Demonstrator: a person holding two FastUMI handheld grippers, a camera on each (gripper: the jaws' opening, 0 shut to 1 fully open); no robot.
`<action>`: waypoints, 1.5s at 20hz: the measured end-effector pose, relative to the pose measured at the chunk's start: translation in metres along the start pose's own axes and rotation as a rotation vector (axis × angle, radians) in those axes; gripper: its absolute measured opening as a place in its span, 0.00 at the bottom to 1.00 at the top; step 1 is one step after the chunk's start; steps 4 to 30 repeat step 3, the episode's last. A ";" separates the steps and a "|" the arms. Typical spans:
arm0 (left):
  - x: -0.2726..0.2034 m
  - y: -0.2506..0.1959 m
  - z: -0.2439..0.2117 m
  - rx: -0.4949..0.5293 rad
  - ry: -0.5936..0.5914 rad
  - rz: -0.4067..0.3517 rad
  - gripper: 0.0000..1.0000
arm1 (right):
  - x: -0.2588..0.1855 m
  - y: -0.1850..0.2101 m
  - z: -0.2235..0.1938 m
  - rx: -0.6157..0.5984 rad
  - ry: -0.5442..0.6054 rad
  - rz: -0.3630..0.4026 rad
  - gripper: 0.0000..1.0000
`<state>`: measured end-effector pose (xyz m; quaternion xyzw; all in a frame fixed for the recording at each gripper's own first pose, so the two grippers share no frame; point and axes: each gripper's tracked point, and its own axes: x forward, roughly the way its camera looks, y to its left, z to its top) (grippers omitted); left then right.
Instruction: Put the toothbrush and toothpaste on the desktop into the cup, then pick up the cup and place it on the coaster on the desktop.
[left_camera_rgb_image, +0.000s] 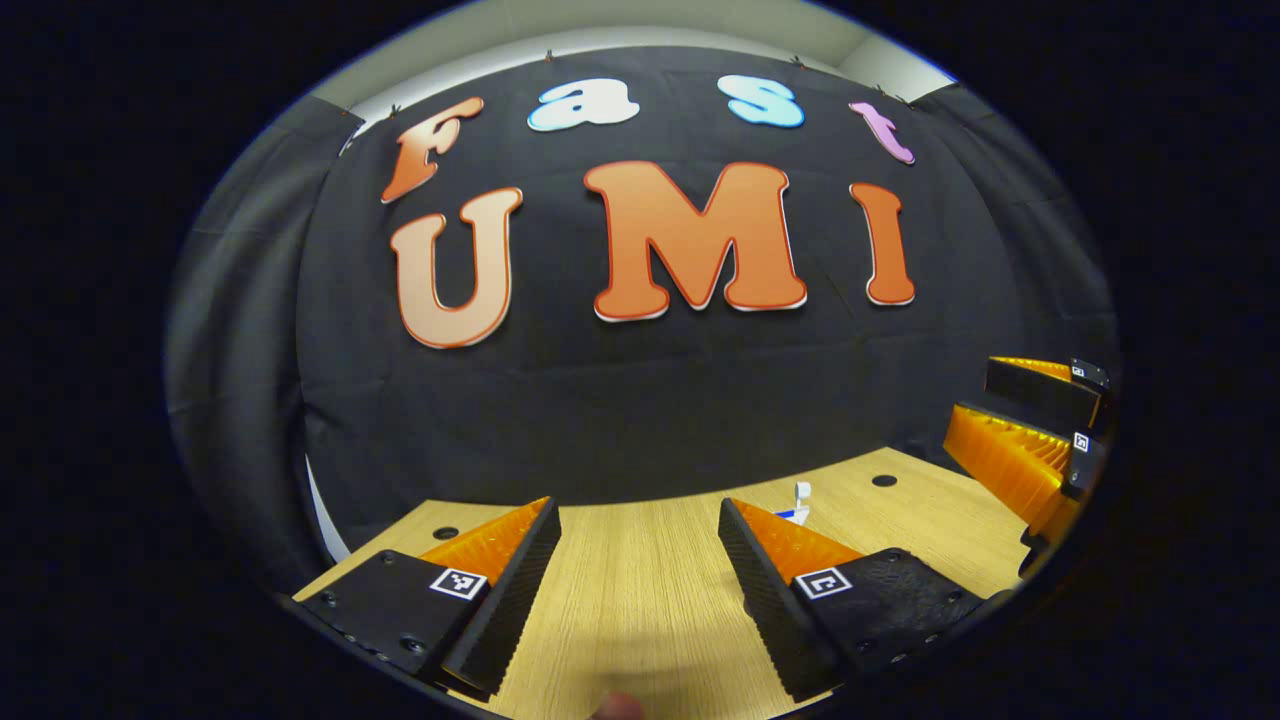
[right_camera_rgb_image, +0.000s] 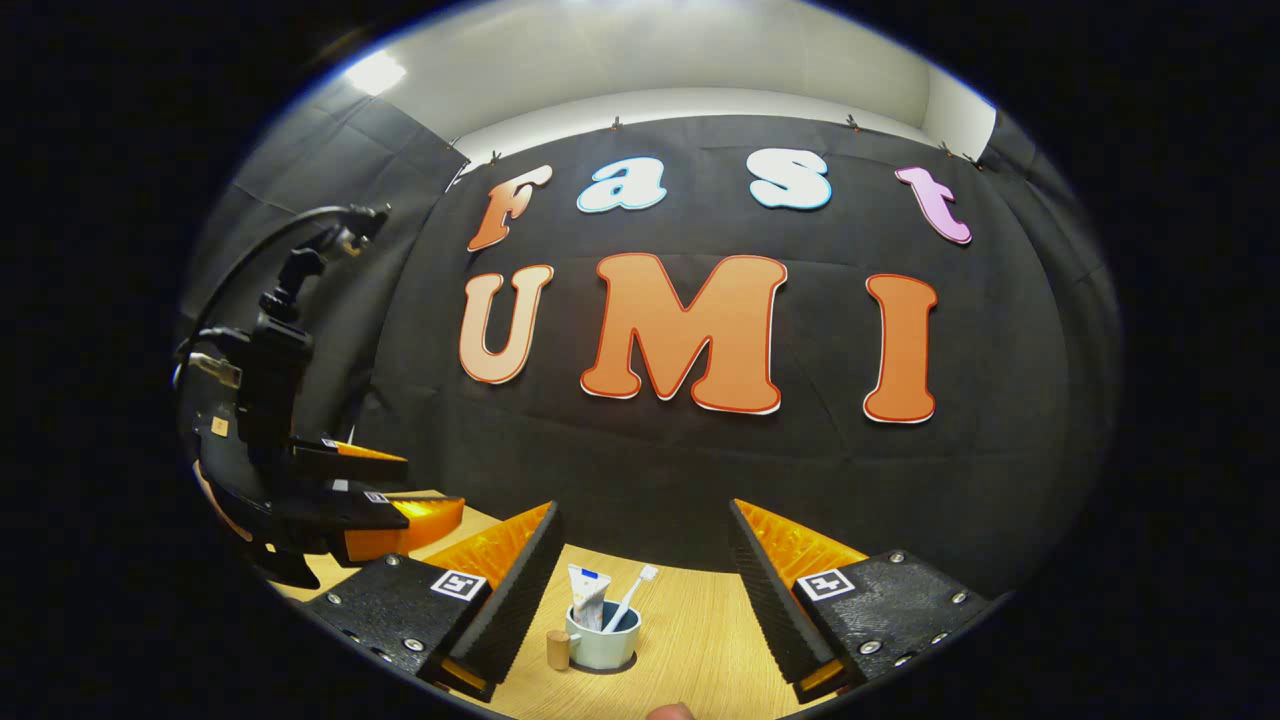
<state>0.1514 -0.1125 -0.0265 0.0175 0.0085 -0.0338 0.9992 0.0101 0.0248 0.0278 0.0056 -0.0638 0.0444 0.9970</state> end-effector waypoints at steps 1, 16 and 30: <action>-0.002 -0.002 0.005 -0.009 -0.033 -0.009 0.96 | 0.002 -0.002 -0.003 -0.005 0.003 -0.015 0.97; -0.004 -0.007 0.013 -0.051 -0.090 -0.040 0.95 | 0.004 -0.001 -0.006 0.003 0.007 -0.022 0.97; -0.004 -0.007 0.013 -0.051 -0.090 -0.040 0.95 | 0.004 -0.001 -0.006 0.003 0.007 -0.022 0.97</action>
